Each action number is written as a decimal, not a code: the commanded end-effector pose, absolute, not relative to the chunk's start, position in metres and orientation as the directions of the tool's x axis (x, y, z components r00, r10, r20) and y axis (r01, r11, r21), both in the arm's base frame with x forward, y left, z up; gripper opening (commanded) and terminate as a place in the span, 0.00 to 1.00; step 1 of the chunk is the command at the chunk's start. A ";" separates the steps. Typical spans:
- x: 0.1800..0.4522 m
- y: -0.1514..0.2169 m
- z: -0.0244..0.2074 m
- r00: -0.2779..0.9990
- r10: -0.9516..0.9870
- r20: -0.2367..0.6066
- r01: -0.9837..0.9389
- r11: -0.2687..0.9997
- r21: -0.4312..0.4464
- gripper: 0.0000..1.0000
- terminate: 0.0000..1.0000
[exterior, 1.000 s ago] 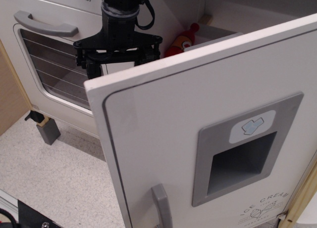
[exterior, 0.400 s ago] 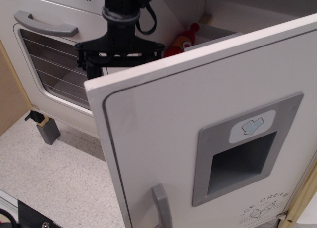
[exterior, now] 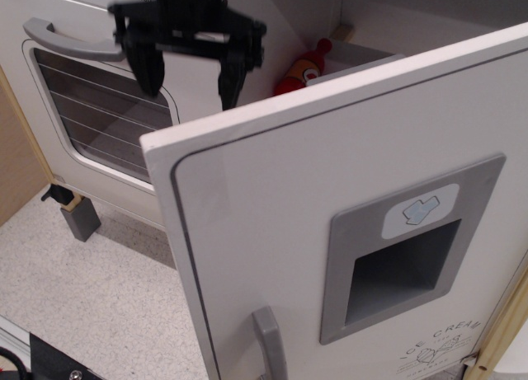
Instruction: Close fridge
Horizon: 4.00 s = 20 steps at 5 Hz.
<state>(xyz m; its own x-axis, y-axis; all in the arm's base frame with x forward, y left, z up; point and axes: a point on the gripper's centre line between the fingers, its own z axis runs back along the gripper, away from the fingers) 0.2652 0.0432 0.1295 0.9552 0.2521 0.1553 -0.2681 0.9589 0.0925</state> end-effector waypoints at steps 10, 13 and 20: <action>0.171 -0.062 0.217 0.805 -0.588 0.076 0.584 0.809 0.070 1.00 0.00; 0.210 -0.047 0.197 0.841 -0.539 0.054 0.533 0.841 0.092 1.00 0.00; 0.197 -0.030 0.219 0.790 -0.605 0.098 0.590 0.795 0.141 1.00 0.00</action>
